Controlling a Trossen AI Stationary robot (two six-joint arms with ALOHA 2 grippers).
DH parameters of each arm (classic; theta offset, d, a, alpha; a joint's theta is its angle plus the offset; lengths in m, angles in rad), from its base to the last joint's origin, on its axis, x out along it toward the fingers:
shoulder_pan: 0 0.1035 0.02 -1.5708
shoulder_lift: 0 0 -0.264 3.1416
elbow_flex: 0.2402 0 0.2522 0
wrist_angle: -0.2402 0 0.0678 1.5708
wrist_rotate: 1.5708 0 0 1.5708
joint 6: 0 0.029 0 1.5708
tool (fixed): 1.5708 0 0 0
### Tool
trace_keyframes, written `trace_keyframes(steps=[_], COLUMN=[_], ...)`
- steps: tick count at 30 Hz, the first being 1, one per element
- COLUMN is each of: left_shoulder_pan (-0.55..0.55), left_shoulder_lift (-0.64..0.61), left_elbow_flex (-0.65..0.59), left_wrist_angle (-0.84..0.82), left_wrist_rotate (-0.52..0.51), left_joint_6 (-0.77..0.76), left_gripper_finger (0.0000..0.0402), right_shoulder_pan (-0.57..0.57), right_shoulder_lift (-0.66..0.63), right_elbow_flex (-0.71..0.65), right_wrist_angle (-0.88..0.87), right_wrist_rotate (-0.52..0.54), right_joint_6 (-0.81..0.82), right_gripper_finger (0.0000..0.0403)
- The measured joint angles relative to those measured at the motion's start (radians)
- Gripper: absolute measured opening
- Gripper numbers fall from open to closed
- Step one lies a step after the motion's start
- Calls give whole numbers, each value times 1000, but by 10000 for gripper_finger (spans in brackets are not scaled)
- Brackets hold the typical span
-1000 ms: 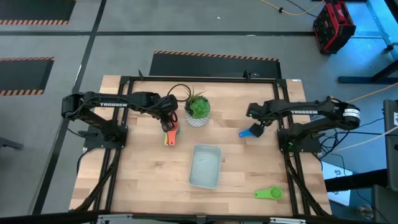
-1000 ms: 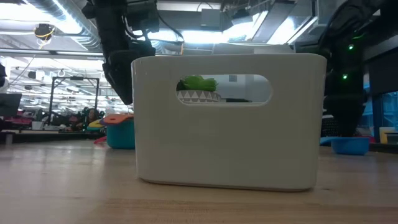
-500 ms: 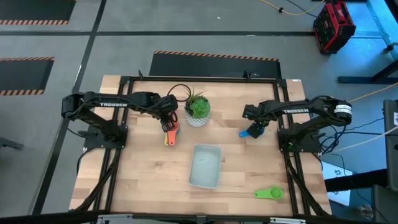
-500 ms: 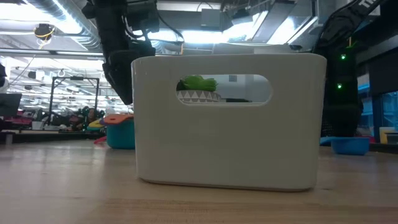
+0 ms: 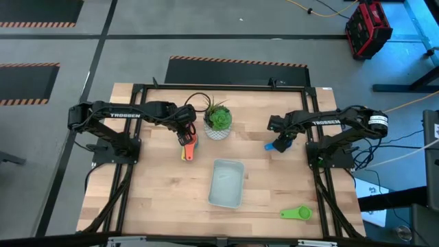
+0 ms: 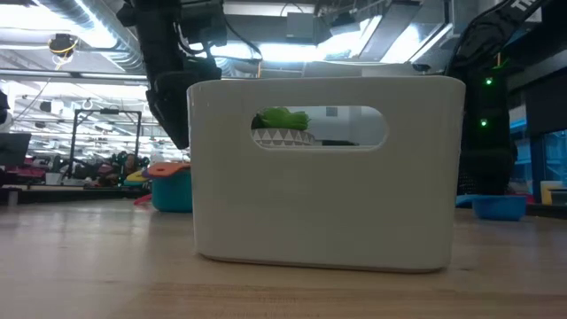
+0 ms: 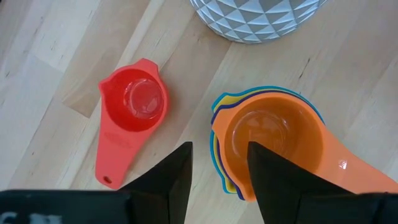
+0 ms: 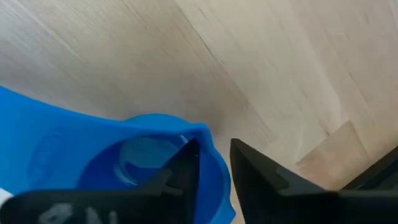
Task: Nest measuring cups in basket
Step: Stack the blue measuring cup on top of the orange measuring cup
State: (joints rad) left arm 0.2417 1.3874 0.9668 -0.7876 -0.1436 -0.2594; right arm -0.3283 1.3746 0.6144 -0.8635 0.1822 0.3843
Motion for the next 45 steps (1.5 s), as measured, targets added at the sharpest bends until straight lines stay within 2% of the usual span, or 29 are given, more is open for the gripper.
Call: trace_keyframes(steps=[11,19,37,45], left_shoulder_pan=[0,0,-80,-159], left_shoulder_lift=[0,0,-9,-9], left_elbow_flex=[0,0,103,140], left_wrist_angle=[1,41,32,87], left_wrist_rotate=[0,0,8,12], left_joint_6=[0,7,34,27], left_gripper_finger=[147,147,147,147], right_shoulder_pan=[0,1,2,55], right_shoulder_lift=[-2,0,0,0], right_elbow_flex=[1,30,403,584], right_wrist_angle=[-4,-33,-247,-254], right_wrist_rotate=[0,-2,0,1], right_joint_6=[-1,-9,-86,-176], right_gripper_finger=[44,37,37,37])
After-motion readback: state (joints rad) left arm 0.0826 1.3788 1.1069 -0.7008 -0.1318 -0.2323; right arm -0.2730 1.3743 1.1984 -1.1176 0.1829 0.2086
